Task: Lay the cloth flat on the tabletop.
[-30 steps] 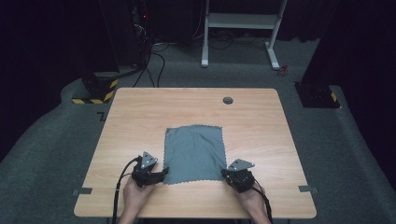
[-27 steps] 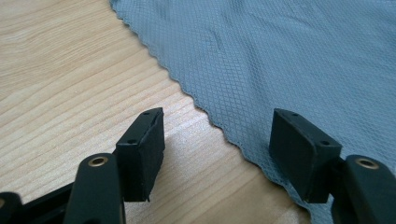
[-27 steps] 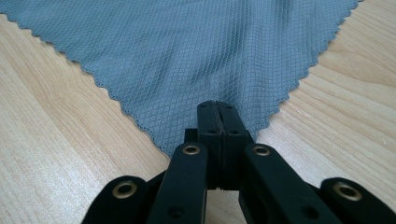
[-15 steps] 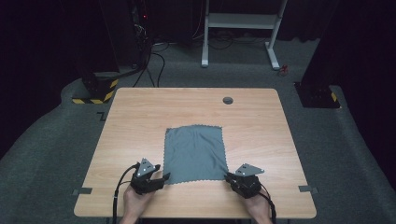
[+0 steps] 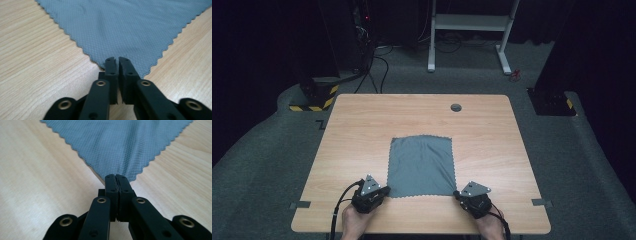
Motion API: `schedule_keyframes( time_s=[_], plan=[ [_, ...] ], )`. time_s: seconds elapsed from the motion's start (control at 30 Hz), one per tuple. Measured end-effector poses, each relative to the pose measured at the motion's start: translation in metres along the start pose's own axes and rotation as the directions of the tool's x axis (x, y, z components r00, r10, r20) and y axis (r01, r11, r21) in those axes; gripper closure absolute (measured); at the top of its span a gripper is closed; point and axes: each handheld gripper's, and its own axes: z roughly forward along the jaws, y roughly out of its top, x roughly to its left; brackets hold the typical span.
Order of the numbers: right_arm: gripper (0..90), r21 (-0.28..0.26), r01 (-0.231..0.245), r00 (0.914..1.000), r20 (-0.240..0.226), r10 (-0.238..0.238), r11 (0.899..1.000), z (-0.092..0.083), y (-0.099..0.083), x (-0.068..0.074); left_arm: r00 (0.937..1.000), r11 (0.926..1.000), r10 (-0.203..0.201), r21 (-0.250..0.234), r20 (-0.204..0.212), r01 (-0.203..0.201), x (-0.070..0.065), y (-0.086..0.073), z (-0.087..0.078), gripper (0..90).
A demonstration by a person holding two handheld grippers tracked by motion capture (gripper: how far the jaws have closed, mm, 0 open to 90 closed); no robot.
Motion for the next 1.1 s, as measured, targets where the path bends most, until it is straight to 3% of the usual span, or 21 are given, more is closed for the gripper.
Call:
schedule_keyframes(
  time_s=[0.17,0.27,0.4,0.43,0.47,0.57,0.7,0.8,0.87,0.93,1.03,1.1],
  plan=[
    [88.3,0.021,0.032,0.9995,-0.004,-0.032,0.999,-0.003,0.000,0.004,0.9994,0.9991,0.031,0.030,0.017,-0.032,-0.002,0.002,-0.003,89.6],
    [88.1,0.018,0.015,0.9995,-0.029,-0.014,1.000,-0.006,-0.001,0.004,0.9981,0.9972,0.057,0.046,0.025,-0.058,-0.004,0.001,-0.006,89.9],
    [84.3,0.024,0.017,0.9975,-0.068,-0.015,1.000,-0.007,-0.003,0.004,0.9982,0.9979,0.041,0.049,0.044,-0.043,-0.003,-0.001,-0.009,89.2],
    [81.5,0.020,0.017,0.9974,-0.070,-0.015,1.000,-0.007,-0.003,0.004,0.9983,0.9988,0.026,0.041,0.052,-0.029,-0.002,-0.001,-0.009,86.7],
    [80.1,0.010,0.017,0.9972,-0.073,-0.016,1.000,-0.007,-0.003,0.004,0.9982,0.9993,0.014,0.034,0.058,-0.016,0.000,0.000,-0.009,78.6],
    [74.6,-0.051,-0.035,0.9954,-0.090,0.030,0.998,-0.008,0.003,-0.005,0.9998,1.0000,0.008,0.006,0.017,-0.008,0.005,0.011,-0.005,61.9],
    [74.5,-0.086,-0.101,0.9940,-0.050,0.097,0.991,0.003,0.021,-0.027,0.9995,0.9999,-0.011,0.002,-0.029,0.011,0.020,0.035,0.013,54.6],
    [76.6,-0.088,-0.162,0.9868,-0.023,0.161,0.983,0.025,0.041,-0.054,0.9979,0.9992,-0.033,0.023,-0.056,0.034,0.039,0.054,0.033,53.4],
    [77.1,-0.093,-0.180,0.9837,-0.010,0.179,0.979,0.030,0.045,-0.059,0.9952,0.9960,-0.087,0.017,-0.045,0.088,0.052,0.062,0.046,54.0],
    [78.5,-0.093,-0.211,0.9773,-0.005,0.212,0.973,0.042,0.051,-0.069,0.9917,0.9938,-0.108,0.019,-0.069,0.109,0.062,0.071,0.059,54.2],
    [79.4,-0.062,-0.211,0.9774,0.001,0.211,0.976,0.065,0.064,-0.078,0.9863,0.9889,-0.146,0.016,-0.076,0.148,0.072,0.083,0.074,54.7],
    [79.4,-0.052,-0.208,0.9780,0.004,0.208,0.977,0.070,0.068,-0.079,0.9832,0.9864,-0.162,0.012,-0.083,0.164,0.078,0.091,0.083,54.7]
  ],
)
